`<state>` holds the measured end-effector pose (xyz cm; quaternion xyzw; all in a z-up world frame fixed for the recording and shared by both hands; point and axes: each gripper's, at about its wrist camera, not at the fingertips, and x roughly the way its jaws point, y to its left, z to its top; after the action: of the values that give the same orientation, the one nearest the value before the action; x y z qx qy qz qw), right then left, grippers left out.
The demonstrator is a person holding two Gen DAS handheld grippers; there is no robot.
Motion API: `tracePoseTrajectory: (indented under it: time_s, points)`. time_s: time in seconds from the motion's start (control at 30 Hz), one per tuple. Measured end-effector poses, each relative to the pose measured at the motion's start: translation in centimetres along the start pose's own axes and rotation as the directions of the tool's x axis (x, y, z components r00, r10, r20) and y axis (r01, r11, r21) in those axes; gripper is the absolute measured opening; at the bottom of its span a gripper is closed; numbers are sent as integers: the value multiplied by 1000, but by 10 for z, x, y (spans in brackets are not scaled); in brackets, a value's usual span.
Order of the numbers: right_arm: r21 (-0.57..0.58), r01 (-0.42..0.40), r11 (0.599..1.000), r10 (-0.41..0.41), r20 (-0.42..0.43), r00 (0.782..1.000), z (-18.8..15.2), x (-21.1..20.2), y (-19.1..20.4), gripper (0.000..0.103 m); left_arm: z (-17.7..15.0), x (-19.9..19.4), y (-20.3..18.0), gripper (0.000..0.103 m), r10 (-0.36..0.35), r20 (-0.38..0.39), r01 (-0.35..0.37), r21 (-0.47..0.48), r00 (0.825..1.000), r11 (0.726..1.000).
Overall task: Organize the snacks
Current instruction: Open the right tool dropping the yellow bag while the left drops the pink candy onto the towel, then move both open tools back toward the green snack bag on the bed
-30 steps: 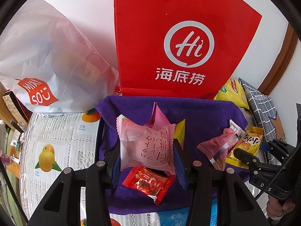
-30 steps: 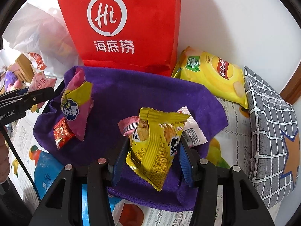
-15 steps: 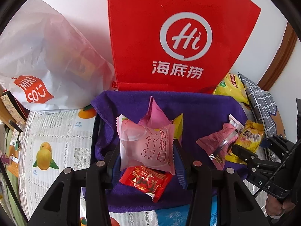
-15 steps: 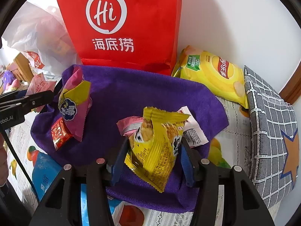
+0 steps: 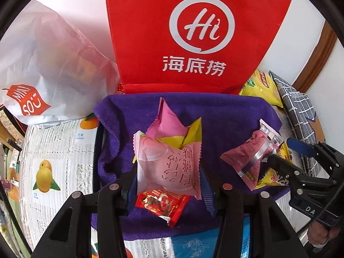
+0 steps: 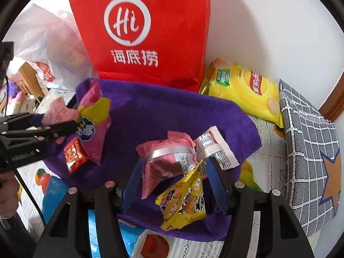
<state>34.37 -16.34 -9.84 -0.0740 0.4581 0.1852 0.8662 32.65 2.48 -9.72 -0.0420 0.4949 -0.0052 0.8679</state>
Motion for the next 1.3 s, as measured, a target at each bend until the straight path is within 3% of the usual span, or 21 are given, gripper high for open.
tracePoseTrajectory:
  time_s: [0.2,0.43,0.53,0.8,1.13,1.3]
  points:
    - [42,-7,999,5,48,999,3,-13,-7,66,0,-5,-8,60,-28,4,28,23,1000,999]
    - [92,19,996,-27,84,996,4,-26,-14,72,1,-13,-13,68,-43,-9,43,14,999,999]
    - [97,25,995,-34,98,995,3,-34,-13,73,1,-20,-13,76,-48,10,47,11,999,999]
    - [128,65,990,-80,118,990,-10,-60,-8,74,1,-45,-16,76,-81,58,80,19,995,997]
    - [175,216,961,-236,107,966,-59,-111,-6,79,-7,-96,-26,76,-98,163,92,46,982,995]
    - [213,195,957,-229,150,962,-94,-135,-5,79,-19,-127,-24,76,-65,213,56,49,975,997]
